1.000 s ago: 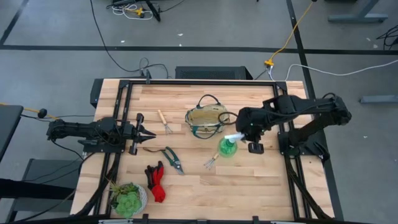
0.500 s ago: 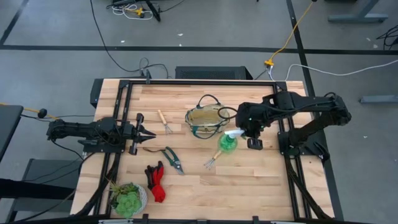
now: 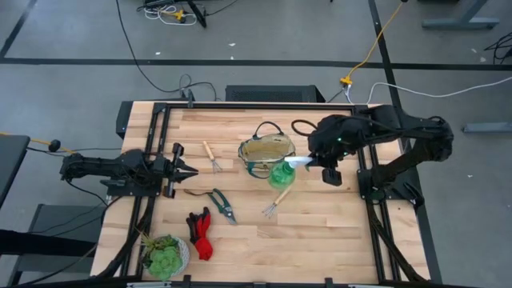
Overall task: Pick & Place Garden tools in Gardening bag
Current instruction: Put the green spray bottle into the gardening bag
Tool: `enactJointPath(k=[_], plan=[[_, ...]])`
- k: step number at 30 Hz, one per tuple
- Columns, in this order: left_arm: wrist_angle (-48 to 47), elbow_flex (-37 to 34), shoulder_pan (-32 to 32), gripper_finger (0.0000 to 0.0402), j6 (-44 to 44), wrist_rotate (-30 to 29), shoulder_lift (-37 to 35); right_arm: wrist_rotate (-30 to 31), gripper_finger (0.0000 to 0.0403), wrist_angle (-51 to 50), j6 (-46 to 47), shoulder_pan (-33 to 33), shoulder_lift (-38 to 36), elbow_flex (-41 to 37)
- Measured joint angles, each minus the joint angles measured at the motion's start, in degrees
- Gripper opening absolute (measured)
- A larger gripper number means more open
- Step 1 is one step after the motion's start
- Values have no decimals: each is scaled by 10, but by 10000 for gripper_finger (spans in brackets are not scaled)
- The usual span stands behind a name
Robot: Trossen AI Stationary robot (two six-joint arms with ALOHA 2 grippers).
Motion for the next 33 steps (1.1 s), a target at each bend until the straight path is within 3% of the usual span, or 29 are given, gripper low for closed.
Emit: enactJointPath(k=[19,25,29,33], plan=[[47,0,0,42,-54,2,0,0,54,-7,-17,0,21,1],[57,7,0,45,-73,-68,4,0,54,-4,-27,0,23,1],[63,36,0,79,-74,-99,21,0,54,-4,-27,0,23,1],[59,71,0,141,-73,-103,61,1,54,-4,-27,0,23,1]])
